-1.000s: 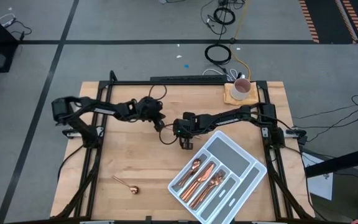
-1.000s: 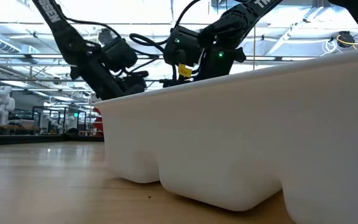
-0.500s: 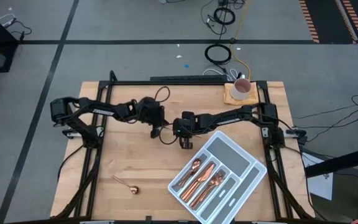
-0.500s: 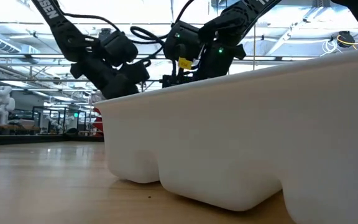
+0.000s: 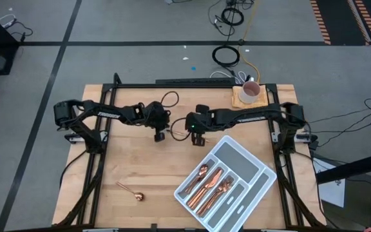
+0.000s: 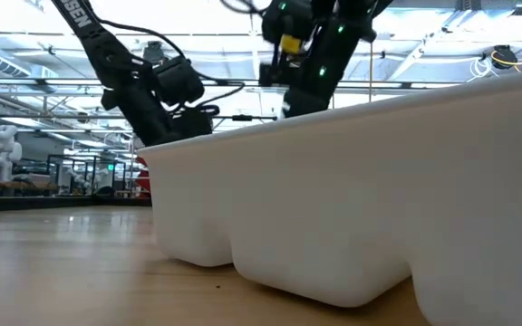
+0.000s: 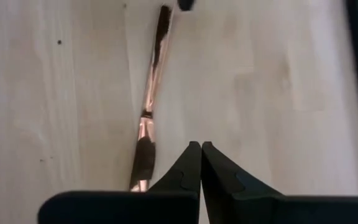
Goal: Sort silverware
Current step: Put the gold table knife into the cutlery tray with the other gold table knives
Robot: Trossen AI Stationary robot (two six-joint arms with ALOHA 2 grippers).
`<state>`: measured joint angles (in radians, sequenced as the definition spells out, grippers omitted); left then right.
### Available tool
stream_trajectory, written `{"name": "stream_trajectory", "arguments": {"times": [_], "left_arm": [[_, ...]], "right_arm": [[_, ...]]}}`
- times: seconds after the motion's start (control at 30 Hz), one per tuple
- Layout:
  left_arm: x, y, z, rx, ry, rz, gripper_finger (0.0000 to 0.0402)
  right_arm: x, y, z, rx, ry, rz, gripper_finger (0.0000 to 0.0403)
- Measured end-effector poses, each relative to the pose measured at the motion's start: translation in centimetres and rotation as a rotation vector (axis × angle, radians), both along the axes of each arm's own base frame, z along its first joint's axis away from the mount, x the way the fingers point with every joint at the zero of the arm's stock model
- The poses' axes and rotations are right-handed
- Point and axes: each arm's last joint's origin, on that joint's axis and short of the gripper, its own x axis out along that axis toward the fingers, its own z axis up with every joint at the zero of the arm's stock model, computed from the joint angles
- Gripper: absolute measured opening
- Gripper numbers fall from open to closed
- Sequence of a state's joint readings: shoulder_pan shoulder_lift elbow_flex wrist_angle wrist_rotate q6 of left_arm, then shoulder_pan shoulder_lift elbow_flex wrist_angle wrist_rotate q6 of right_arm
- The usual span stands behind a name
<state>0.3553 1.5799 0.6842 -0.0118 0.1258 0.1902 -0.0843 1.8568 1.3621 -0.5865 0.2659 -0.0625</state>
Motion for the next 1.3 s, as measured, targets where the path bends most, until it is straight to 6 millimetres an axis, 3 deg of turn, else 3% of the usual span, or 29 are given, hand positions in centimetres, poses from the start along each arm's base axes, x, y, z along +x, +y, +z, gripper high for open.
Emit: {"name": "stream_trajectory", "arguments": {"times": [0.1,0.3,0.87,1.3], "left_arm": [[-0.3,-0.2,-0.3,-0.051,0.028,-0.013,0.0005],[-0.2,-0.7,-0.3,-0.075,0.032,-0.026,0.0003],[0.3,-0.4,-2.4,-0.061,0.098,0.03,0.0001],[-0.7,-0.4,-3.3,-0.117,0.224,0.127,0.0]], "right_arm": [[-0.7,-0.1,1.2,-0.009,-0.008,-0.019,0.0],[-1.2,-0.2,1.5,-0.015,0.018,-0.043,0.0],[-1.4,0.0,1.3,0.006,0.038,-0.055,0.0],[-2.0,0.1,1.1,0.011,0.107,-0.045,0.0]]}}
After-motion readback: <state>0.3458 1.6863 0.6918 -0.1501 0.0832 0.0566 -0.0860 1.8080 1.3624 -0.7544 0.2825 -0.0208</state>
